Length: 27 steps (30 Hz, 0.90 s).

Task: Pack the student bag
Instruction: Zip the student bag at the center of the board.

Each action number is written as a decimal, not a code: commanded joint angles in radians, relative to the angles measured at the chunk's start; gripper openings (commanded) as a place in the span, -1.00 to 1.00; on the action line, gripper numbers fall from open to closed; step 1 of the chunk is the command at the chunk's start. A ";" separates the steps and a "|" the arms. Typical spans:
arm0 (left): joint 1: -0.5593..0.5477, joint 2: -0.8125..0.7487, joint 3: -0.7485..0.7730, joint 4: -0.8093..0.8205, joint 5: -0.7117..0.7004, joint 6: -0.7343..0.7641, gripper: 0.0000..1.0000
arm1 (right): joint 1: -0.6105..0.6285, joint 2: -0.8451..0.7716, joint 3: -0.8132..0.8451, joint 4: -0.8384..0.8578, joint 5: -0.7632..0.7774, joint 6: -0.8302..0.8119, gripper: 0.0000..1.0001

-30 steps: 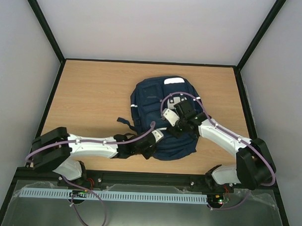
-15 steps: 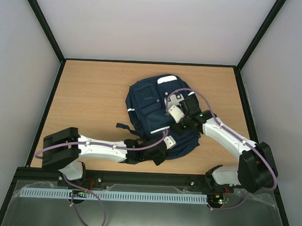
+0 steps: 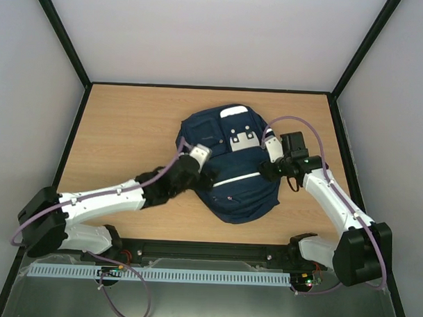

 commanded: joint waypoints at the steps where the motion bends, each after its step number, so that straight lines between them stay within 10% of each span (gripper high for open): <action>1: 0.177 0.029 -0.011 0.066 0.084 -0.067 0.77 | -0.016 0.002 -0.047 -0.056 0.006 0.021 0.36; 15: 0.374 0.355 0.152 0.094 0.578 -0.012 0.53 | -0.017 0.088 -0.089 -0.044 0.008 -0.010 0.30; 22: 0.368 0.350 0.090 0.146 0.686 -0.051 -0.17 | -0.017 0.245 0.000 -0.030 -0.030 -0.012 0.05; 27: 0.326 0.268 -0.005 0.172 0.675 -0.074 -0.31 | -0.016 0.338 0.101 -0.031 -0.060 0.001 -0.06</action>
